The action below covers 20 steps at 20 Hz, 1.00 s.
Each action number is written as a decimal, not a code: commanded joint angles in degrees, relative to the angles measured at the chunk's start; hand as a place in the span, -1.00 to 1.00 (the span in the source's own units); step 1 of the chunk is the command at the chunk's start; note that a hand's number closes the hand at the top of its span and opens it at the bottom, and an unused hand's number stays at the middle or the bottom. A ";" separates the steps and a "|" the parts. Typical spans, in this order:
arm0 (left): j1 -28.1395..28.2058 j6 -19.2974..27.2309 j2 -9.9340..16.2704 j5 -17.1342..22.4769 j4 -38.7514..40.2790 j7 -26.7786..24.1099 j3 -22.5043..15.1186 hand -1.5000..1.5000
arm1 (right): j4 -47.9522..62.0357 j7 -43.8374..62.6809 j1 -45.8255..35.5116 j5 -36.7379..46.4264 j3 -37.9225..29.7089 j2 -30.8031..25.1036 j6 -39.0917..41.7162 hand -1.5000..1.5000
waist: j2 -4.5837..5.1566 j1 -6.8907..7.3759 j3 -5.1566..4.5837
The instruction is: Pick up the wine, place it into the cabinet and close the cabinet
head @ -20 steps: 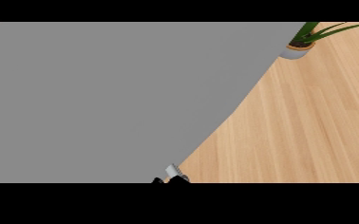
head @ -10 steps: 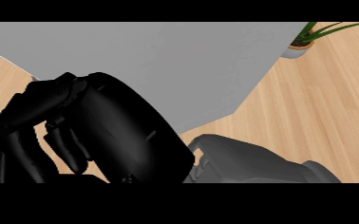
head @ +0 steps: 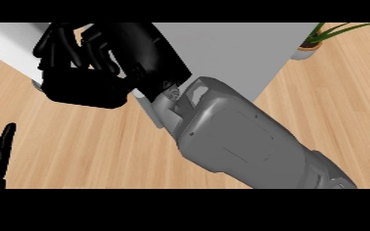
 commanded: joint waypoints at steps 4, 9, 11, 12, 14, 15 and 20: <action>-1.13 -1.15 -1.28 -0.34 0.78 2.31 2.01 -1.00 | 13.96 -8.02 -3.43 -1.23 -8.38 -0.97 7.97 1.00 | 0.18 -0.18 0.04; -2.20 -1.46 -1.46 0.41 1.53 3.39 2.51 -1.00 | 18.92 -14.19 -0.10 -0.48 -8.02 -3.35 9.77 1.00 | 0.65 0.13 0.00; -1.41 -0.98 -1.17 -0.11 0.37 3.61 2.81 -1.00 | 18.79 -13.54 -1.53 -0.15 -7.24 -3.86 9.25 1.00 | 0.35 0.09 0.02; -0.69 -0.47 -2.22 -2.23 -0.58 3.06 -0.87 -1.00 | 18.65 -14.10 -1.65 0.71 -7.11 -4.03 7.64 1.00 | 0.30 -0.15 0.03; -2.62 -0.77 -1.97 -1.29 1.59 3.21 1.67 -1.00 | 22.14 -15.74 -1.90 1.12 -5.69 -3.24 8.69 1.00 | 0.72 -0.04 -0.04; -0.78 -0.89 -1.52 -2.19 0.00 2.94 0.99 -1.00 | 22.22 -16.41 -2.35 0.96 -7.04 -5.89 9.37 1.00 | 0.57 0.40 0.00; -1.85 -1.05 -3.02 -2.14 1.69 2.50 0.54 -1.00 | 23.14 -18.17 -2.40 -0.31 -6.95 -6.56 11.17 1.00 | 0.42 -0.67 0.00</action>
